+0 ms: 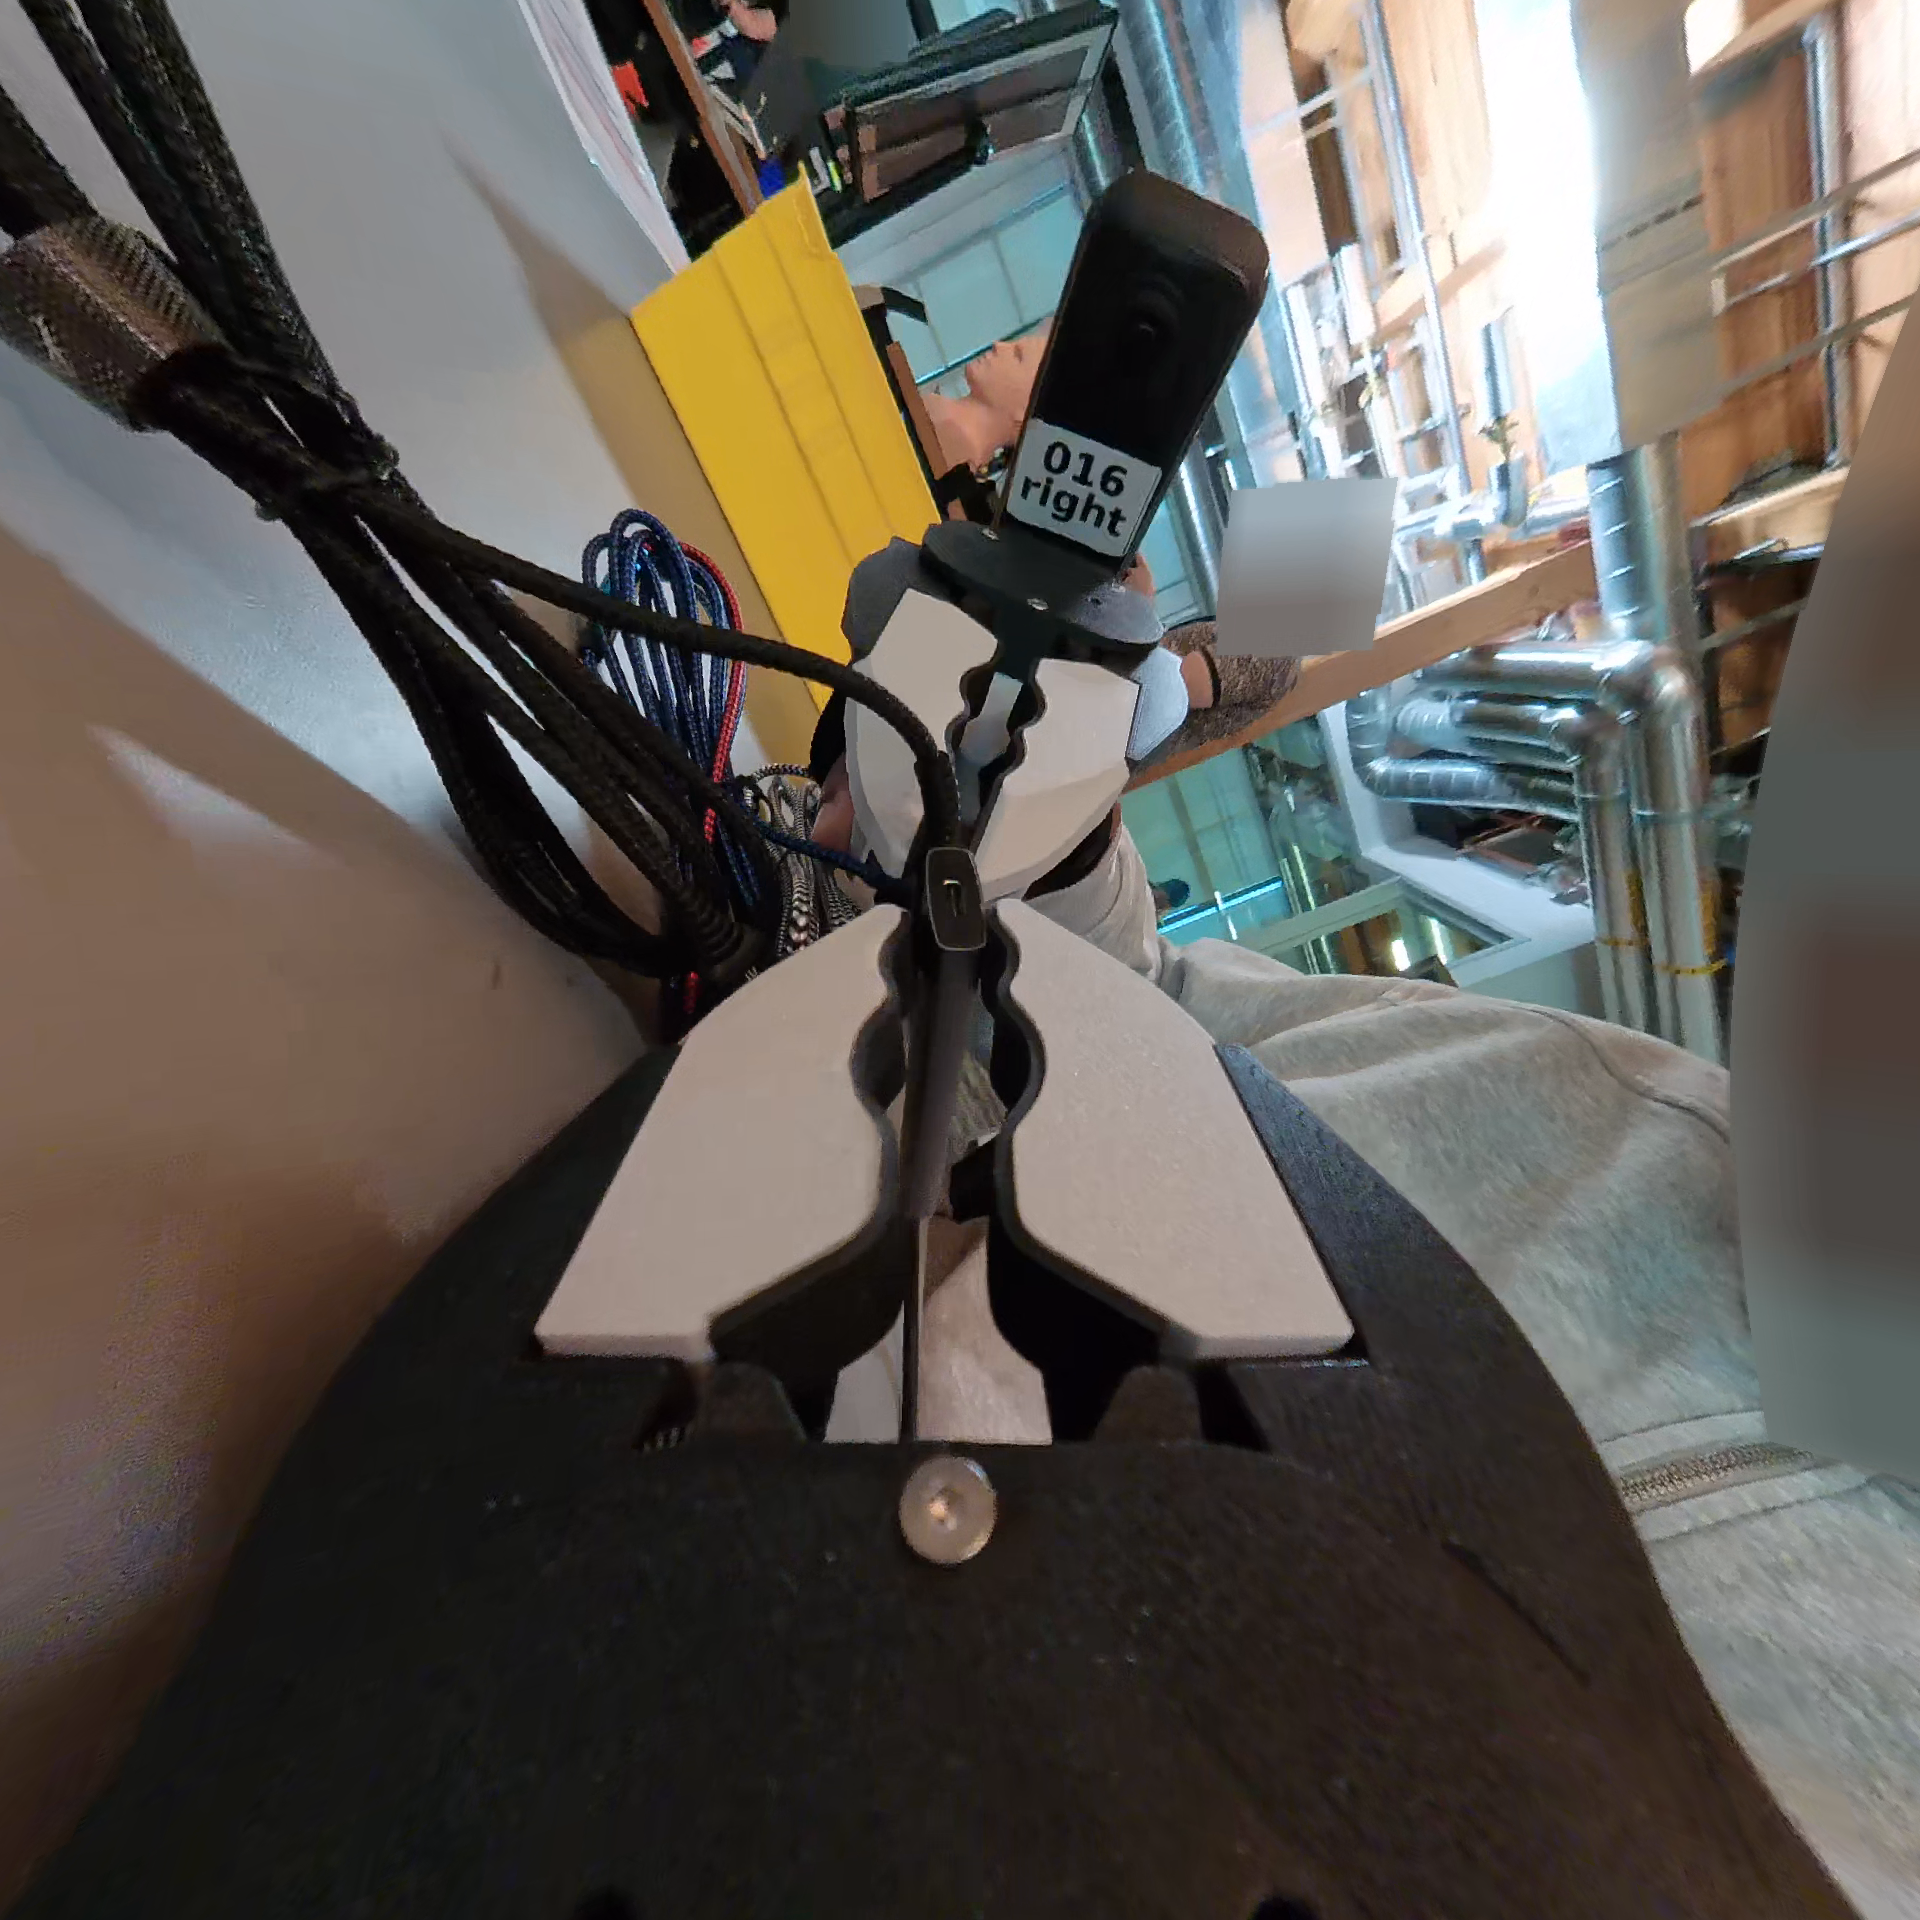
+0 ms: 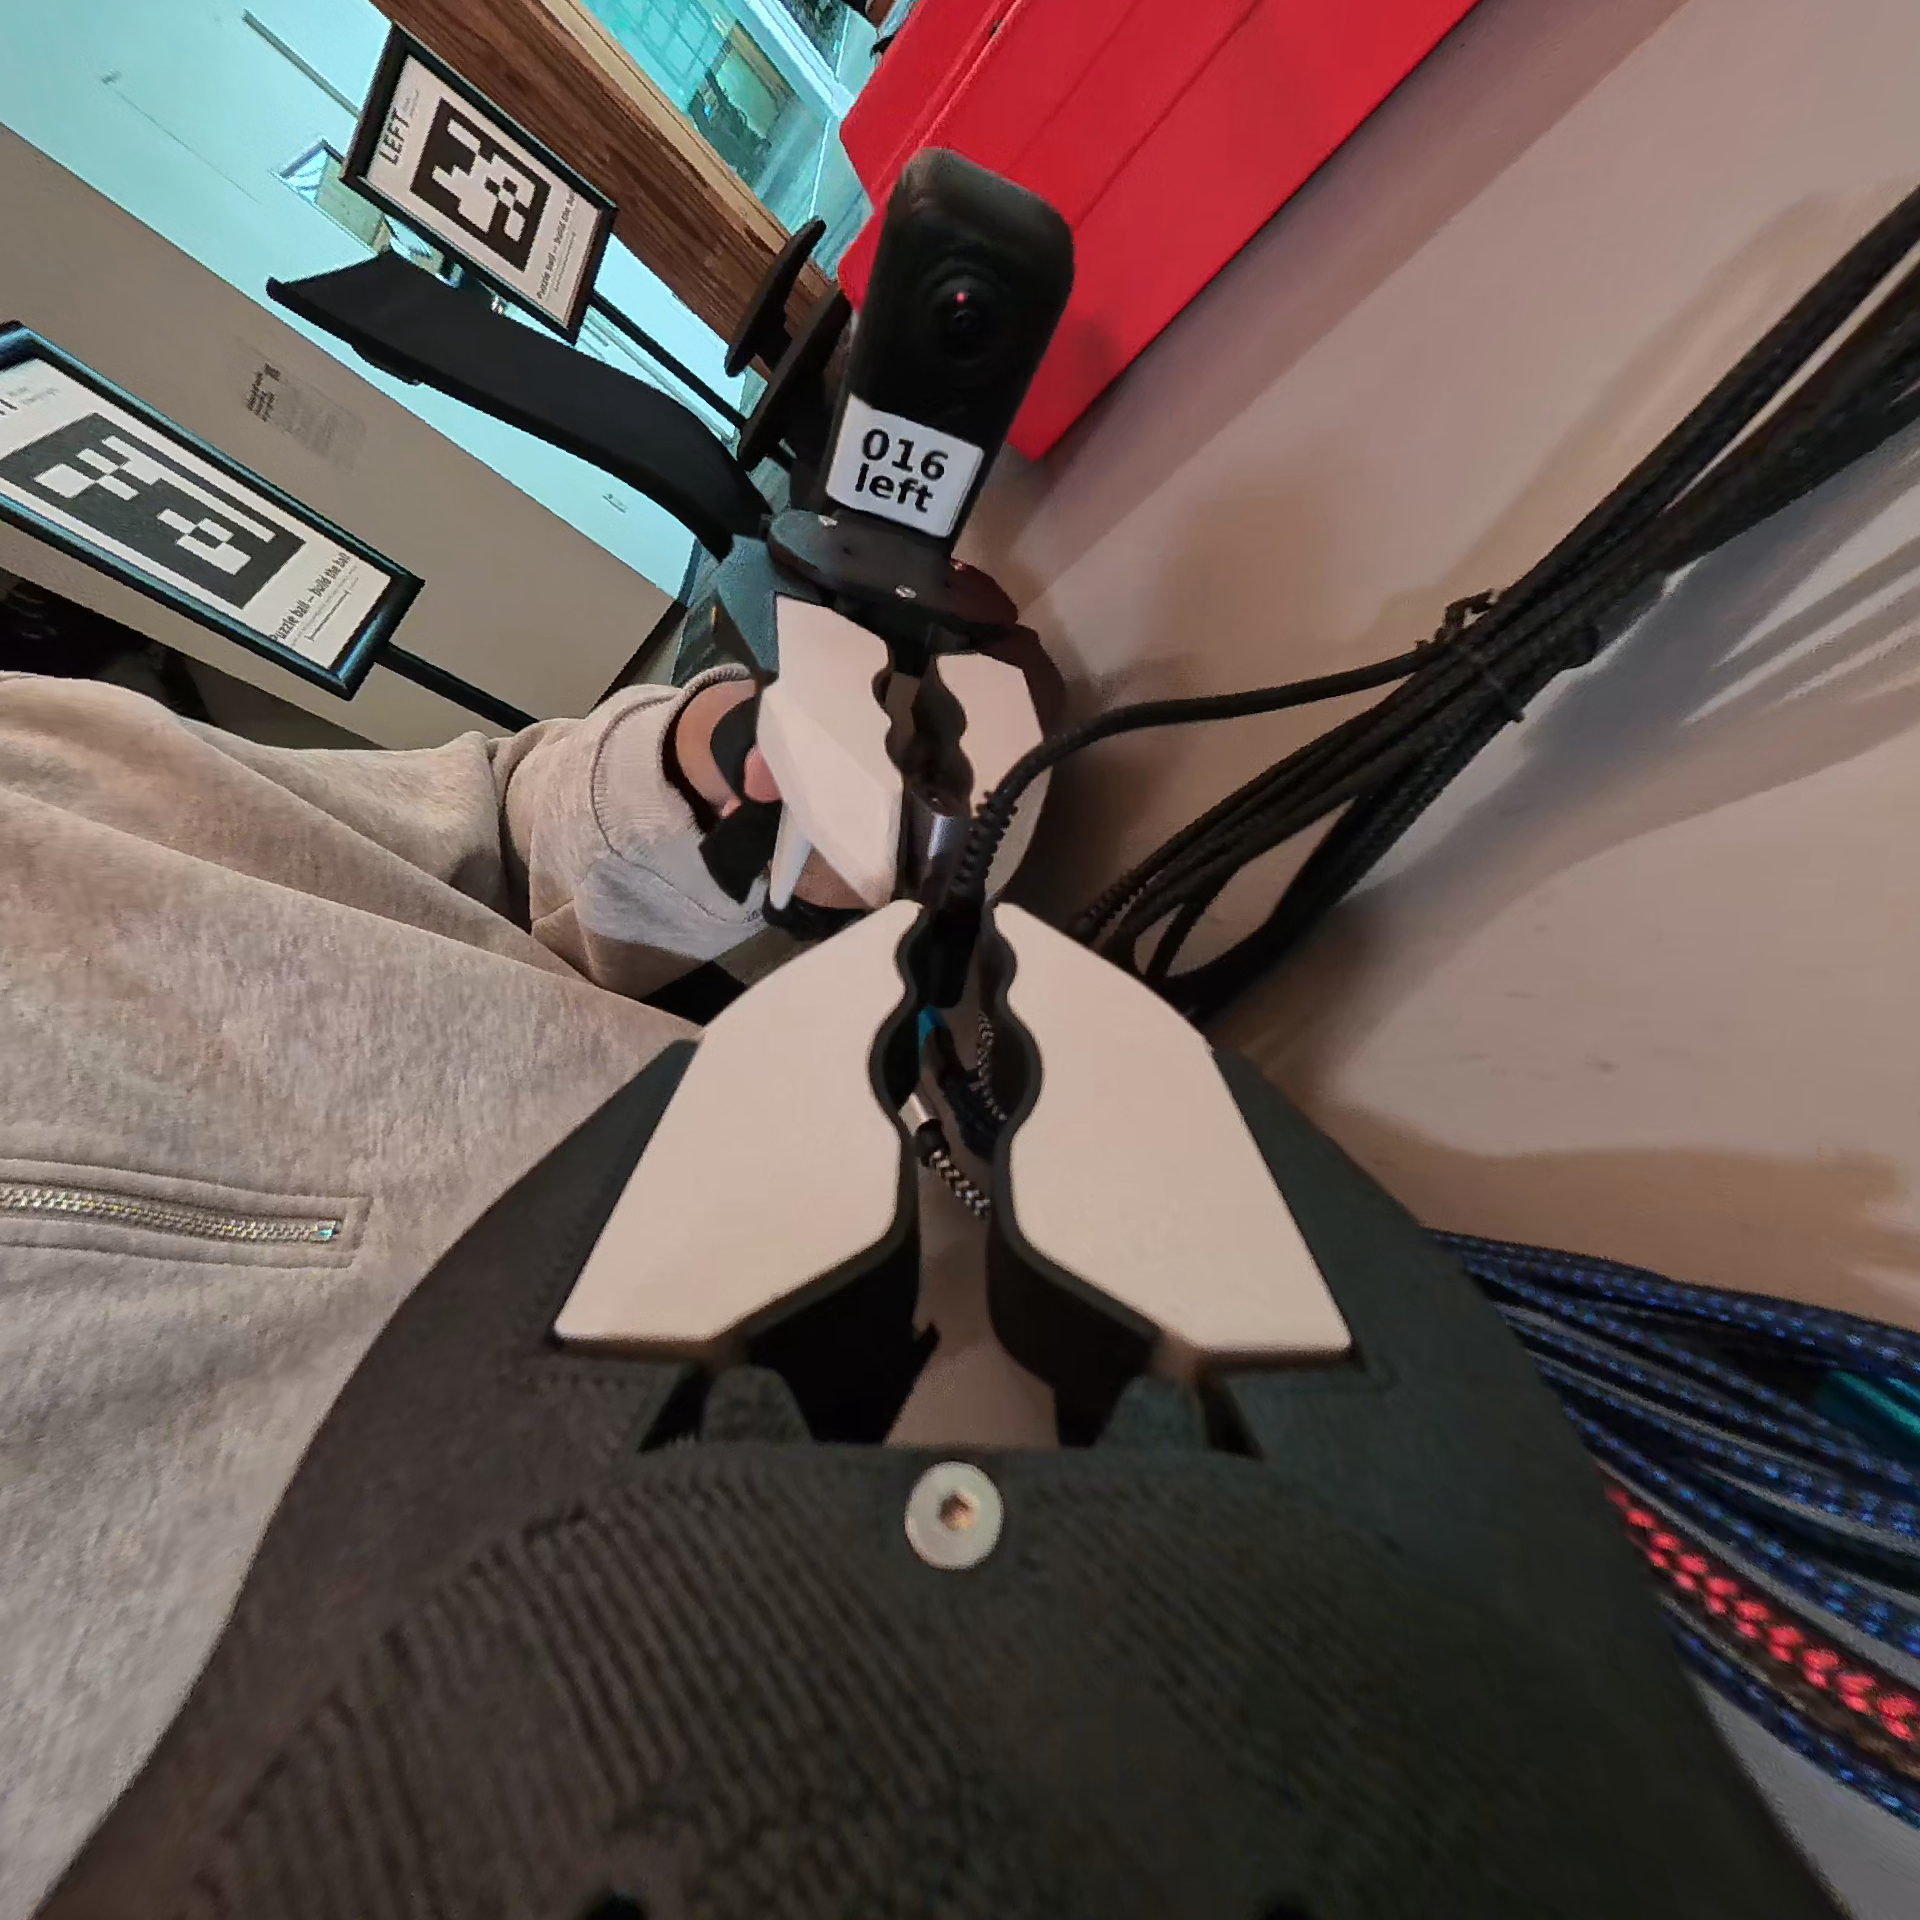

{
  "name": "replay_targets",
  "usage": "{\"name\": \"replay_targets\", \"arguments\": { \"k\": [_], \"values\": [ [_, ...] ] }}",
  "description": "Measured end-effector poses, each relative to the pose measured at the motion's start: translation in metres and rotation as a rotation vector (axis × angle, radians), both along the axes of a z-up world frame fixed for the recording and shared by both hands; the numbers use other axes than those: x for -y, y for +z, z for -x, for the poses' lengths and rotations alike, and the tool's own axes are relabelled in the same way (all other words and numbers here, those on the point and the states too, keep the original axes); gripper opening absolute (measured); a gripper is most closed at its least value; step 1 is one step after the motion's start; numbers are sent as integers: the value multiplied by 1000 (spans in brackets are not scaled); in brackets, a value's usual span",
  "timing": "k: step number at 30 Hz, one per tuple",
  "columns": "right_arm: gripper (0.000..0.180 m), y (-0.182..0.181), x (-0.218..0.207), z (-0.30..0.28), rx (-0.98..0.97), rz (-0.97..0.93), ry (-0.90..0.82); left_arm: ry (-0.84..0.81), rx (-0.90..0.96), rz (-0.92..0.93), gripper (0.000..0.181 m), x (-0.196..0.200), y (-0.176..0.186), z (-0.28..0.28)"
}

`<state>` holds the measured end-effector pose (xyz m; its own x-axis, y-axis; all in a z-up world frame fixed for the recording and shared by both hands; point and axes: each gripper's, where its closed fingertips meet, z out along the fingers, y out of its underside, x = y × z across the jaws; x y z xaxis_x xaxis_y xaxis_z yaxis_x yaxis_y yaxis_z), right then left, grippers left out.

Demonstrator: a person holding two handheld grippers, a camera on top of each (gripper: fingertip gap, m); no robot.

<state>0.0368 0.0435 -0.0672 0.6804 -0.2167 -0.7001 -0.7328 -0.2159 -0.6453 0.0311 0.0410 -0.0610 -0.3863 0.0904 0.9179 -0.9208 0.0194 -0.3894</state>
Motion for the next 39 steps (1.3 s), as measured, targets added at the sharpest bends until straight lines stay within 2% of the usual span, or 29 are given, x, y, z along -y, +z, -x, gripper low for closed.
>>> {"name": "replay_targets", "arguments": {
  "k": [6, 10, 12, 13, 15, 19, 23, 29, 30, 32, 39],
  "values": [
    [8, -1, -1, 0, -6, -2, -7, 28, 21, -11, 12, -2, 1, -4],
    [8, -2, -2, 0, 1, 4, -12, 73, 19, -8, 32, -7, 2, -11],
    [8, -1, -1, -2, -4, -3, -24, 72, 45, -29, 52, -7, 1, -11],
    [8, -1, 0, -4, -5, -5, -31, 58, 61, -48, 54, -6, -1, -8],
    [8, -1, 3, -7, -8, -10, -47, 25, 96, -92, 51, -3, -5, -2],
    [8, 0, 6, -10, -14, -17, -66, -1, 121, -118, 34, -1, -8, 3],
    [8, -1, 6, -9, -16, -15, -63, 49, 108, -94, 7, -6, -5, -5],
    [8, -2, 5, -9, -17, -10, -64, 12, 81, -96, 8, -4, -9, 0],
    [8, -2, 5, -9, -15, -11, -65, -15, 78, -114, 14, -1, -12, 4],
    [8, -2, 5, -9, -17, -11, -65, -5, 114, -129, 8, 1, -12, 5],
    [9, -1, 5, -5, -44, -24, -35, -35, 126, -129, 8, 2, -12, 9]
  ]
}}
